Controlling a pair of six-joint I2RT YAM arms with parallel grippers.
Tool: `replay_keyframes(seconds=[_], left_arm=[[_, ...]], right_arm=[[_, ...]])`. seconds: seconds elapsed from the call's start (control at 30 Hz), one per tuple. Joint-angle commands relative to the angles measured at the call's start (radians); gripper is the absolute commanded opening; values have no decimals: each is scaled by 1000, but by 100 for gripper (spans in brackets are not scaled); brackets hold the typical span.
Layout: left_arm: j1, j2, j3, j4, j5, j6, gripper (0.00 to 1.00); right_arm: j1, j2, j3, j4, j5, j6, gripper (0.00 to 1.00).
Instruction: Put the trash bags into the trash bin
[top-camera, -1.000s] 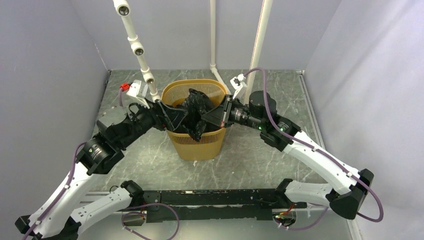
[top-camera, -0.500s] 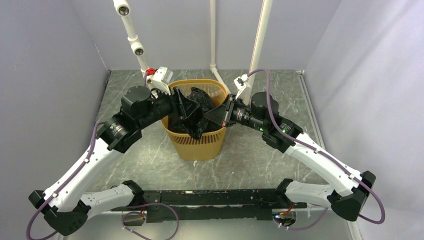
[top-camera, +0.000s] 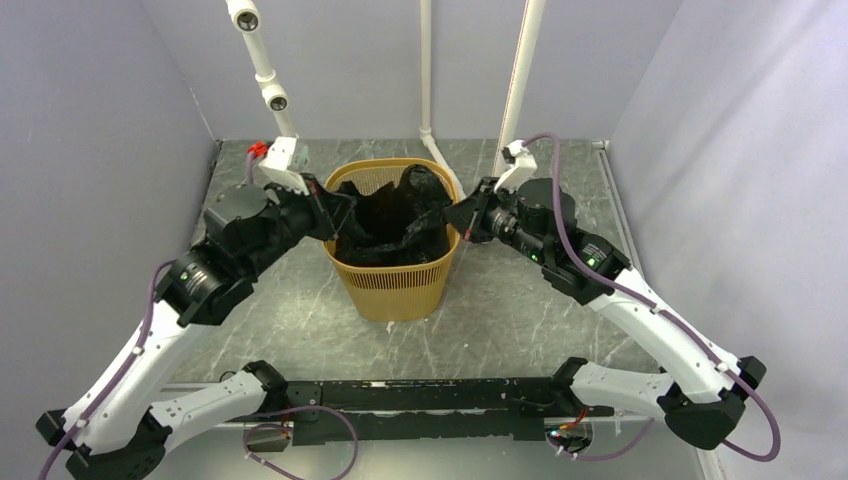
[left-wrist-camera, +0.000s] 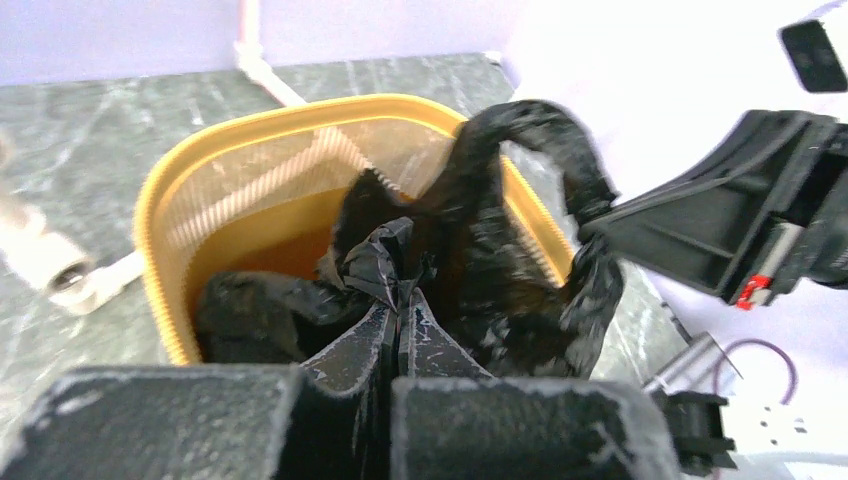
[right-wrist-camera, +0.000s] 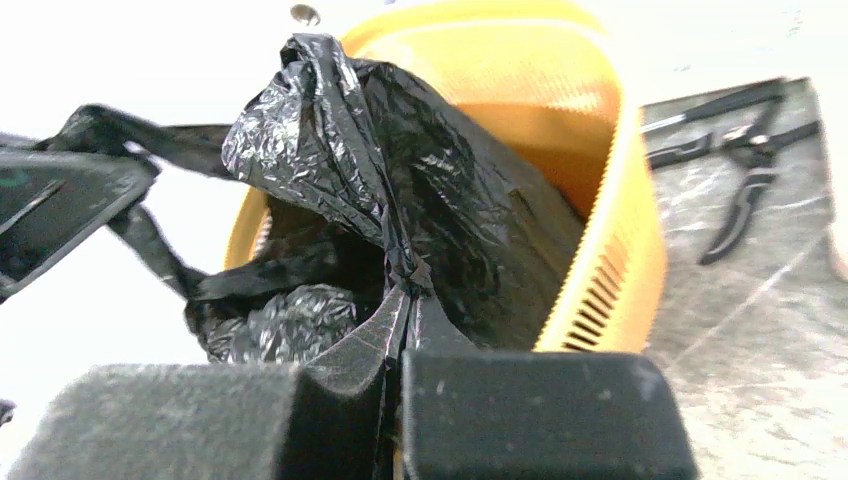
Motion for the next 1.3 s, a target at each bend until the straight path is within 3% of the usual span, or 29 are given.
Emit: replay_keyframes(seconds=[0.0, 0.13, 0.3, 0.4, 0.5, 0.6, 0.7, 0.77, 0.93, 1.03, 1.27], left_arm=[[1, -88, 6, -73, -206, 15, 3], [1, -186, -59, -74, -236, -23, 3], [1, -278, -135, -32, -87, -53, 4], [0, -285, -147, -22, -48, -62, 3], [1, -272, -137, -21, -9, -56, 3], [0, -253, -113, -31, 13, -34, 3], [1, -238, -91, -21, 44, -12, 3], [0, -227, -77, -17, 67, 2, 3], [0, -199, -45, -40, 83, 12, 3], [0, -197, -46, -37, 92, 12, 3], [0, -202, -43, -50, 94, 12, 3]], right_arm=[[-32, -58, 41, -88, 145, -52, 0], [-39, -127, -32, -44, 100, -7, 0], [-39, -220, -170, 104, -193, -4, 0], [-39, -230, -180, 84, -271, -20, 20], [-39, -215, -120, -7, -241, -55, 40], [-39, -196, -30, -59, -221, -114, 45], [-39, -150, 93, -125, -205, -186, 67], [-38, -88, 200, -210, -179, -239, 73], [-35, 105, 450, -411, -181, -301, 79], [-7, 165, 485, -423, -179, -328, 79], [13, 202, 491, -422, 22, -403, 80]])
